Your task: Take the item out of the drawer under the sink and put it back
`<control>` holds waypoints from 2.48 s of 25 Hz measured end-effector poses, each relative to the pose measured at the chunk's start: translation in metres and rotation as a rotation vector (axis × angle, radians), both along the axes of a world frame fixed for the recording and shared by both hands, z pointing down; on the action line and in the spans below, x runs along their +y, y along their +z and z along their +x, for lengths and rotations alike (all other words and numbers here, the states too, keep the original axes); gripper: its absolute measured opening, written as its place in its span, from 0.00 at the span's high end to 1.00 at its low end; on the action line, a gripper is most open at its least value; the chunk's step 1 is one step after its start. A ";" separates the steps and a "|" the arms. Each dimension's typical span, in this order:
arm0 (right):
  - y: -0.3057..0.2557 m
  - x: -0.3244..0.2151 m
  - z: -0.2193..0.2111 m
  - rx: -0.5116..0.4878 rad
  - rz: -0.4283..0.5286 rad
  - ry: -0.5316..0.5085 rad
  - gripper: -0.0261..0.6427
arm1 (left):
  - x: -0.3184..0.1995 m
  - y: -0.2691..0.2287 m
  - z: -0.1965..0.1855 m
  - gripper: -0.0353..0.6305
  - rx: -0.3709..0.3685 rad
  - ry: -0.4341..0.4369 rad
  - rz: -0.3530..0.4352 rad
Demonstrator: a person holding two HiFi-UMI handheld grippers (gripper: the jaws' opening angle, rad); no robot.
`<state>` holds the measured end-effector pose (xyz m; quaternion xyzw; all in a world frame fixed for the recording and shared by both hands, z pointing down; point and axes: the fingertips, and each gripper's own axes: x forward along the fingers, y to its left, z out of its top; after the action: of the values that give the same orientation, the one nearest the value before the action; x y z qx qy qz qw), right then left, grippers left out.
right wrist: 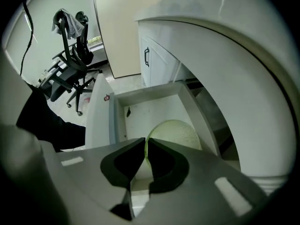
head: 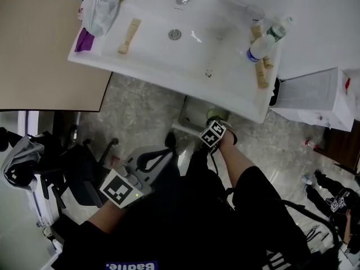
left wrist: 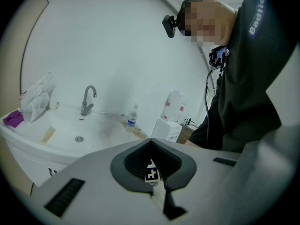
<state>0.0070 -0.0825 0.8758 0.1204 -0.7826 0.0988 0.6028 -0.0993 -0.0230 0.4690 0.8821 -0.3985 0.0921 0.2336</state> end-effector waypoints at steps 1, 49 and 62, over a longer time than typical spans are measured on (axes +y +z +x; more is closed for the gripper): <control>0.004 -0.001 0.001 0.007 0.003 0.002 0.93 | 0.000 0.001 -0.001 0.94 0.000 -0.004 -0.003; -0.177 0.021 0.020 -0.445 0.167 0.351 0.94 | 0.010 -0.036 0.044 0.94 0.071 0.156 0.100; -0.319 0.042 0.026 -0.787 0.169 0.518 0.96 | 0.014 -0.053 0.077 0.94 0.101 0.268 0.170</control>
<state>0.0326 -0.0409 0.5568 0.3134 -0.9010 0.2198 0.2043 -0.0223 -0.0087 0.4161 0.9475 -0.2715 0.0436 0.1635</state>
